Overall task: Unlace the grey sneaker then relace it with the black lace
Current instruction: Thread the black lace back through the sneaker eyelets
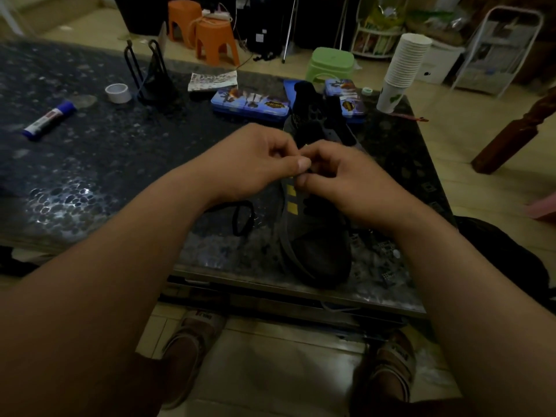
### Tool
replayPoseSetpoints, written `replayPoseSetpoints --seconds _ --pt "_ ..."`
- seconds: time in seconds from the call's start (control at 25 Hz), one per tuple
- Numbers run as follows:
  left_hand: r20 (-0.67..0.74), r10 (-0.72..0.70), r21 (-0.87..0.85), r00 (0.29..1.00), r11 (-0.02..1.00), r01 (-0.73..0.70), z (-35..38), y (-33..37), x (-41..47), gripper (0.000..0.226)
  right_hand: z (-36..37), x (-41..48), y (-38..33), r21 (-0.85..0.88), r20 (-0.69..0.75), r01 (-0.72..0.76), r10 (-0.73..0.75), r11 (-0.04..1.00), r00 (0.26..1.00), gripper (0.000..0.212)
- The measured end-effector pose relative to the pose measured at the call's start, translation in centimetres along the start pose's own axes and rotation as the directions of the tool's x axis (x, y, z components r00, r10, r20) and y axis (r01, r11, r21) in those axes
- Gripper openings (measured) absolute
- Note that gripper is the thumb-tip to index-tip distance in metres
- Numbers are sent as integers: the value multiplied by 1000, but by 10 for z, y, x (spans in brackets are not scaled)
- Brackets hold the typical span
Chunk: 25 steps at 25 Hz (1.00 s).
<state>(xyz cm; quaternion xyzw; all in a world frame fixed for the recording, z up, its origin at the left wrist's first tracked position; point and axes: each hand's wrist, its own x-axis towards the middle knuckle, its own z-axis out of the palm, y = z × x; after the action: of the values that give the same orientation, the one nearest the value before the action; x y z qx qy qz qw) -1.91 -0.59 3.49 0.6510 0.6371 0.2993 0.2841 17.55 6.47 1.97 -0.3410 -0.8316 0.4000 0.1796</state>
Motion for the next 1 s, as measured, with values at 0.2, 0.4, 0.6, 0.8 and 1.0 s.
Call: replayPoseSetpoints --seconds 0.2,0.4,0.6,0.8,1.0 --pt "-467 -2 180 884 979 97 2 -5 -1 32 -9 2 -10 146 -143 -117 138 982 980 31" --pt "73 -398 -617 914 703 355 35 14 3 48 11 4 -17 99 -177 -25 42 995 983 27" --pt "-71 -375 -894 924 434 107 15 3 12 27 39 -3 -4 -84 -29 -118 116 989 993 28" --pt "22 -88 -354 996 931 90 23 9 -2 29 26 11 -19 861 83 -217 292 461 953 39" --pt "122 -215 -141 969 963 232 8 -20 -12 30 0 15 -9 946 -13 -114 389 304 921 31"
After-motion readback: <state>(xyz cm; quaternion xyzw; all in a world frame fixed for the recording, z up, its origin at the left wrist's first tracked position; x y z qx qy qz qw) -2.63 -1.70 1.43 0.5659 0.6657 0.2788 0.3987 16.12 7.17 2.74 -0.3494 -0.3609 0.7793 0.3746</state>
